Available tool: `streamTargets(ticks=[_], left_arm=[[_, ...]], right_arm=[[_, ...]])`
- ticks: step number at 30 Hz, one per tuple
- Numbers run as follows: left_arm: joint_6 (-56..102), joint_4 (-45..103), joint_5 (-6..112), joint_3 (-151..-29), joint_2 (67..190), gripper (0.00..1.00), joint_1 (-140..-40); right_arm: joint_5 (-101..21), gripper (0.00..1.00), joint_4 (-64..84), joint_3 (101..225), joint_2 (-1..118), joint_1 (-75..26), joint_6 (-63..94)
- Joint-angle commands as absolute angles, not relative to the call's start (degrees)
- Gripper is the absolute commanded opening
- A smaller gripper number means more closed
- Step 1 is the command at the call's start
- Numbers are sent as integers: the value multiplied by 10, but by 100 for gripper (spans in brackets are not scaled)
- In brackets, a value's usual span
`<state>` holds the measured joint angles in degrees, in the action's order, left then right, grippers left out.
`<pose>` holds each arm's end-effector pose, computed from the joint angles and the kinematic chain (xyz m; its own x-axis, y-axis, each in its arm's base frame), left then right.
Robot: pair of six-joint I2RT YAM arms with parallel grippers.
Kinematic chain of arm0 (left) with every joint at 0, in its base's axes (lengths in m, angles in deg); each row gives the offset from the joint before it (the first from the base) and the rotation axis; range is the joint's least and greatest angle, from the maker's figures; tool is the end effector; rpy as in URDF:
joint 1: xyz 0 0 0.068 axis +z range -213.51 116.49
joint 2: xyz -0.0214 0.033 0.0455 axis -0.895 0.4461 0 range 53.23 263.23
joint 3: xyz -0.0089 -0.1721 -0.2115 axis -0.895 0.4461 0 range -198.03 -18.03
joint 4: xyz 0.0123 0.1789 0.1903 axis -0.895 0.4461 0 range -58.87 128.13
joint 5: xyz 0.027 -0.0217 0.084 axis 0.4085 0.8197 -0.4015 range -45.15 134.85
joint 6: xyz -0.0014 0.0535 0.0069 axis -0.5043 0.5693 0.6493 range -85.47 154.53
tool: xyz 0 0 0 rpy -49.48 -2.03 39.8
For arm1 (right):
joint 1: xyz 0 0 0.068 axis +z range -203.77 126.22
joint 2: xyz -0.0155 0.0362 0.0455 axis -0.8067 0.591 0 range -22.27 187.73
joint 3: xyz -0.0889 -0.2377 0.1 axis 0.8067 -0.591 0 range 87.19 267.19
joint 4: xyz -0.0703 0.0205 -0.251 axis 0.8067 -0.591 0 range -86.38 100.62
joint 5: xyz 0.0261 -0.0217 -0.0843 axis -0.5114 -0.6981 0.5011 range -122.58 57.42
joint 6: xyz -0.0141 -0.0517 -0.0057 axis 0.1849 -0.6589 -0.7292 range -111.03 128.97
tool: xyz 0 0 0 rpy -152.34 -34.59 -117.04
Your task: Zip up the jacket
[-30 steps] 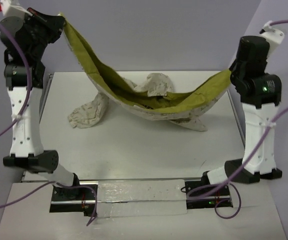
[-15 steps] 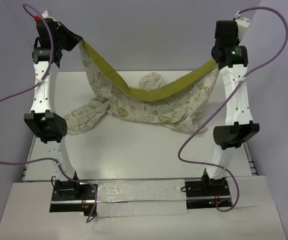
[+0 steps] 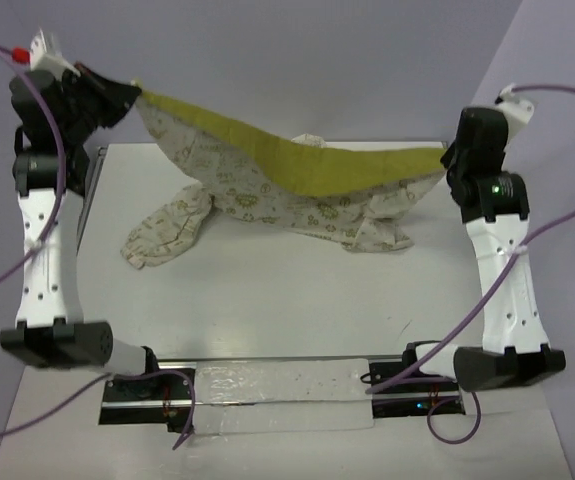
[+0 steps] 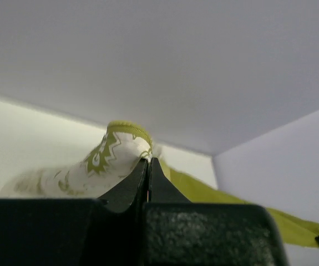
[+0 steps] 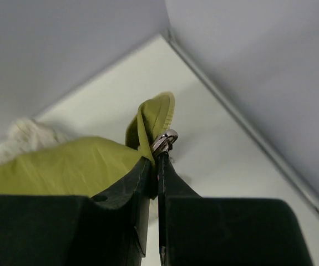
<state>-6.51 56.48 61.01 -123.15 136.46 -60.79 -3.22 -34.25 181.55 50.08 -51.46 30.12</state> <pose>0.3019 0.0044 0.5162 -0.1978 -0.6407 -0.7418 0.1353 0.7317 -0.6681 0.2419 -0.0076 0.4717 -0.2118 0.3061 -0.9281 0.5283 0.8348 0.1548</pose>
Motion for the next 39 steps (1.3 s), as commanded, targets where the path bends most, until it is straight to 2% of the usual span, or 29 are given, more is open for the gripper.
streamTargets(ticks=[1,6,9,12,15,19,24,25,26,28,29,31,35,38,39], left_arm=[[-15,592,564,-1062,1264,0,-607],[9,653,547,-864,1157,0,-608],[18,671,529,-801,1103,0,-608],[19,663,588,-754,1076,0,-611],[21,653,618,-758,1091,0,-657],[10,653,577,-782,1139,0,-741],[-20,605,531,-771,1199,0,-841],[-23,599,528,-771,1207,0,-848],[-27,588,524,-770,1217,0,-853],[-31,579,522,-766,1228,0,-864],[-30,581,516,-767,1232,0,-866],[-26,586,505,-771,1239,0,-870],[-19,583,499,-766,1238,0,-870],[-19,573,503,-762,1237,0,-871],[-20,569,506,-761,1237,0,-871]], right_arm=[[-19,0,-338,1642,427,-516,338],[-56,4,-330,1480,337,-512,377],[-52,0,-320,1448,297,-496,369],[-73,0,-294,1460,287,-437,337],[-53,0,-306,1490,345,-325,330],[-35,0,-310,1525,467,-205,332],[-40,1,-316,1630,699,-74,324],[-37,6,-325,1655,755,-55,322],[-31,16,-338,1679,777,-25,322],[-38,77,-337,1723,813,3,306],[-41,83,-338,1745,818,6,302],[-53,87,-339,1760,812,4,293],[-67,87,-338,1744,757,-12,290],[-67,79,-326,1692,698,-23,306],[-78,70,-313,1663,674,-29,317]])
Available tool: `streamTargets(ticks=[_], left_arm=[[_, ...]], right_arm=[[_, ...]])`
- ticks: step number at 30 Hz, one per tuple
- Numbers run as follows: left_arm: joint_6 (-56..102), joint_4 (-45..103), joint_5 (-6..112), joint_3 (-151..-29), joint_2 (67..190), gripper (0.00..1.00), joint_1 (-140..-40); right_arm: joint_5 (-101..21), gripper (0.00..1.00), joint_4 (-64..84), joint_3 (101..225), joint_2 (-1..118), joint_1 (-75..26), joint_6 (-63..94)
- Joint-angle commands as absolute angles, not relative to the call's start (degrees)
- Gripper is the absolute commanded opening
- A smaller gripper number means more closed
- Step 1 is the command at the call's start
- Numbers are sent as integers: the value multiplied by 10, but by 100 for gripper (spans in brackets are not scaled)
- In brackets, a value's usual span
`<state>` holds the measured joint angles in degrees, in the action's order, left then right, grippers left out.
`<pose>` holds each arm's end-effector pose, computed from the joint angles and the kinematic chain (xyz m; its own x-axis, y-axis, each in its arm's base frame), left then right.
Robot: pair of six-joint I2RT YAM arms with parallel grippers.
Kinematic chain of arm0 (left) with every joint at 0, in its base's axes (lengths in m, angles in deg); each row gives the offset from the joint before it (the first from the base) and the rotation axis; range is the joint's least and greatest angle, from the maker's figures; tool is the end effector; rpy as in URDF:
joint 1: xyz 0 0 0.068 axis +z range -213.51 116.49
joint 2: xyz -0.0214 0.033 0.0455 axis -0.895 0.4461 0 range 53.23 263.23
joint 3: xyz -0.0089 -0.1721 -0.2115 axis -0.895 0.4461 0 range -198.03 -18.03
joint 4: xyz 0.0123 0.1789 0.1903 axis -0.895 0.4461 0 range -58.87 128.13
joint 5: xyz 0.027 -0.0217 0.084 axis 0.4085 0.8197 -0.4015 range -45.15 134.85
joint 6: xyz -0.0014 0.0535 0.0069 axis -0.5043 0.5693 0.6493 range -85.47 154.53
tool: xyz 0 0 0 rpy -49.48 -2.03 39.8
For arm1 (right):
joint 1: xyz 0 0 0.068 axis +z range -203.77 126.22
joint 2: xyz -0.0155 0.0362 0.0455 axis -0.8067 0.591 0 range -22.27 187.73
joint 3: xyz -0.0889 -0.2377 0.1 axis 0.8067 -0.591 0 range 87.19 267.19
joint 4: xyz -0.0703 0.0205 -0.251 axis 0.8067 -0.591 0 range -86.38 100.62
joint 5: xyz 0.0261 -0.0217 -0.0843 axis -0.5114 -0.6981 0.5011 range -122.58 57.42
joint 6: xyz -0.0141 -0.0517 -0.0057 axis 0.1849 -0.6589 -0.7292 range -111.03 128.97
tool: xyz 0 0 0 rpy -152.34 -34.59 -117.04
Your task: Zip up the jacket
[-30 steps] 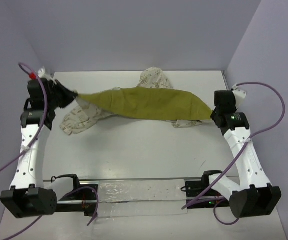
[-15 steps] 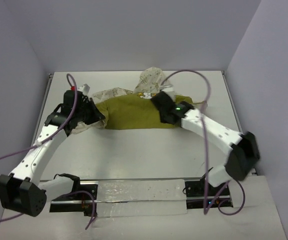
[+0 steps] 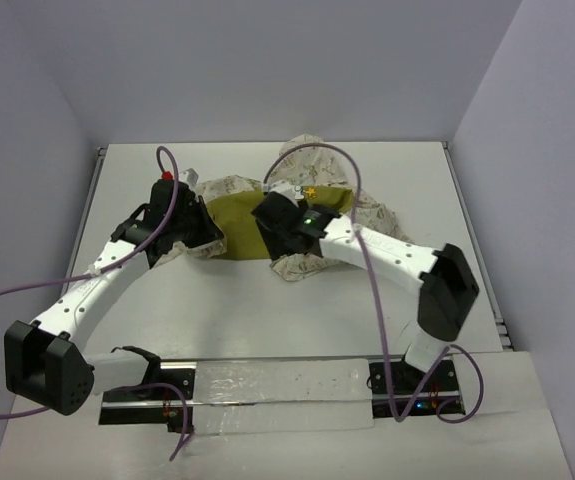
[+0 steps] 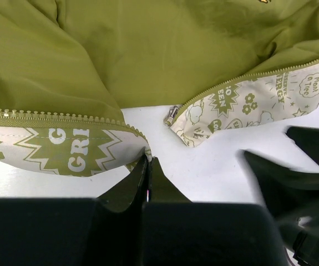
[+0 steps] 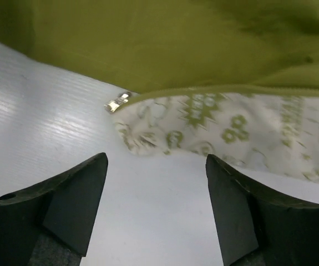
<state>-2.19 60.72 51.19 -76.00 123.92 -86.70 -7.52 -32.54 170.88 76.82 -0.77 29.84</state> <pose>0.2427 -0.1083 0.2936 -0.7749 -0.3145 -0.5483 0.0040 0.8650 -0.5017 0.2342 0.2859 0.2763 -0.6900 -0.3797 -0.6162 -0.3689 0.9170 -0.1519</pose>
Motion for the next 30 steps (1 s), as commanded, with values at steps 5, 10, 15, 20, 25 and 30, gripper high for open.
streamTargets(ticks=[5,10,15,20,25,30], left_arm=[[-24,544,510,-751,1236,0,-871],[-32,535,500,-734,1228,0,-871],[-28,546,491,-737,1220,0,-872],[-17,556,482,-743,1216,0,-871],[-13,561,482,-746,1213,0,-872],[-7,562,480,-739,1207,0,-872]], right_arm=[[-145,40,-215,1535,595,-61,412],[-191,43,-83,1468,608,-55,577],[-164,46,-56,1475,689,-47,658],[-152,53,-61,1509,749,-46,674],[-141,56,-67,1522,797,-46,691],[-142,56,-60,1529,825,-46,692]])
